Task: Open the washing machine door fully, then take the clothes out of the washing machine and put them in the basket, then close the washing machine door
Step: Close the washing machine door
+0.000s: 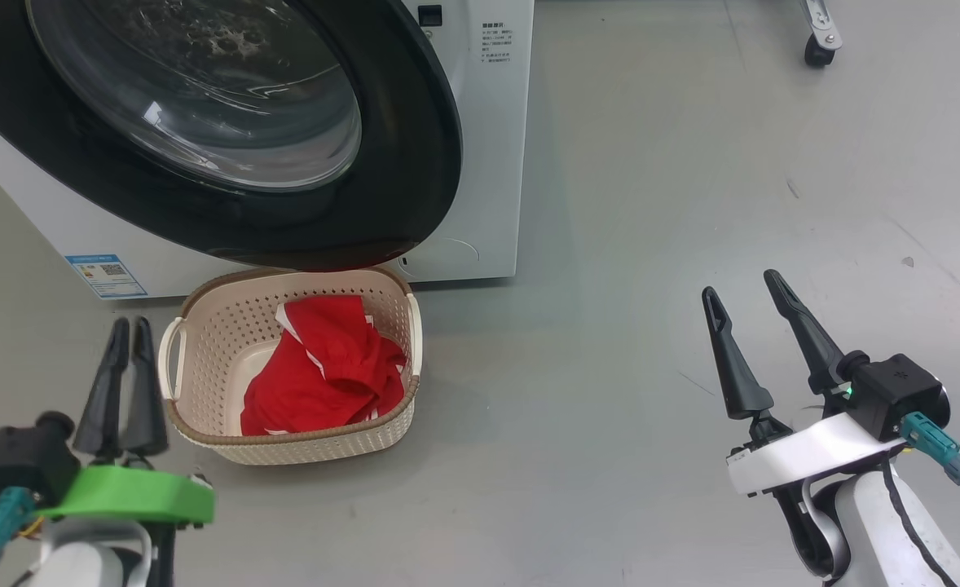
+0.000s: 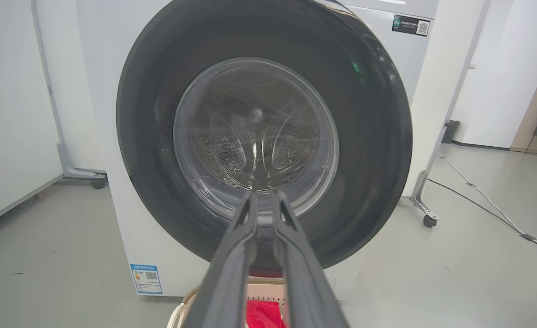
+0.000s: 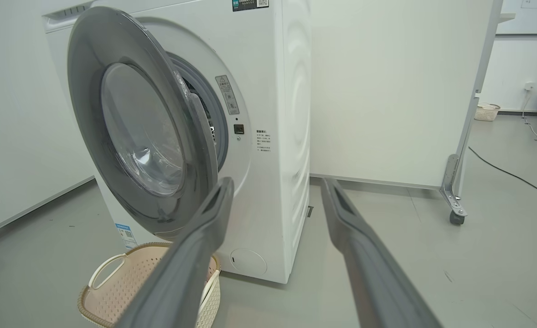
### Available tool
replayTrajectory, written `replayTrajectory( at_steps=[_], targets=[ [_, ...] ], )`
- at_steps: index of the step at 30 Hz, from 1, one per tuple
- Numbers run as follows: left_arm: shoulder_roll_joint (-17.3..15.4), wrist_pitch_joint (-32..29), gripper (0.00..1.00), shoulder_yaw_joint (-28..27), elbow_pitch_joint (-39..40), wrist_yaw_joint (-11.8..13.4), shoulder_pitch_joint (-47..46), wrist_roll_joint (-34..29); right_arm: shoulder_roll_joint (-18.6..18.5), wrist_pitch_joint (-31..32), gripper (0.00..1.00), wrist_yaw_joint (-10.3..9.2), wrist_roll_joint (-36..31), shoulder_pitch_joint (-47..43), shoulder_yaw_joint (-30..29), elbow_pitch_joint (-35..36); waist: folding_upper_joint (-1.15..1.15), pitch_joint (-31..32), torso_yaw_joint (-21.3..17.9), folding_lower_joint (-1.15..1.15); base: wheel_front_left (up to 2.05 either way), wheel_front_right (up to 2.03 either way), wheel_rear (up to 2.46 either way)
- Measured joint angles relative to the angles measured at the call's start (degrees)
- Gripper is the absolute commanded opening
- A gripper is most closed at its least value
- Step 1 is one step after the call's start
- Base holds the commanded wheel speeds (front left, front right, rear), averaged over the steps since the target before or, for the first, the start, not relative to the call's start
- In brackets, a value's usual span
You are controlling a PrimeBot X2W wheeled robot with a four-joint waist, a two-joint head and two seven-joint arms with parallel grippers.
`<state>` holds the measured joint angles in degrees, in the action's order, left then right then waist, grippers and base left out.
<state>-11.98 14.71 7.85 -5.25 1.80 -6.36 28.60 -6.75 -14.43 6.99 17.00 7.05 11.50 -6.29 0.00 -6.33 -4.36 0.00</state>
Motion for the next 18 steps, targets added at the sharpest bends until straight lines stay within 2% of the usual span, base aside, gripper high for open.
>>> replayTrajectory(
  at_steps=[1, 7, 18],
  targets=[
    [0.1, 0.0, 0.98, 0.3, 0.0, 0.0, 0.6, -0.3, 0.0, 0.0, 1.0, 0.0, 0.0, 0.0, -0.1, 0.0, 0.0, 0.0, 0.0, 0.0, 0.0, 0.0, 0.0],
    [2.3, 0.0, 1.0, 0.2, 0.0, 0.0, 2.5, -1.6, 0.2, 0.0, 1.0, 0.0, 0.0, -0.4, -0.2, 0.0, 0.0, -0.1, 0.2, 0.0, 0.0, 0.0, 0.0],
    [3.9, 0.0, 1.0, 0.1, 0.1, -0.7, 3.5, -4.6, 0.5, 0.0, 1.0, 0.0, 0.0, -0.4, -0.2, -0.3, 0.0, -0.2, 0.0, 0.0, 0.0, 0.0, 0.0]
  ],
)
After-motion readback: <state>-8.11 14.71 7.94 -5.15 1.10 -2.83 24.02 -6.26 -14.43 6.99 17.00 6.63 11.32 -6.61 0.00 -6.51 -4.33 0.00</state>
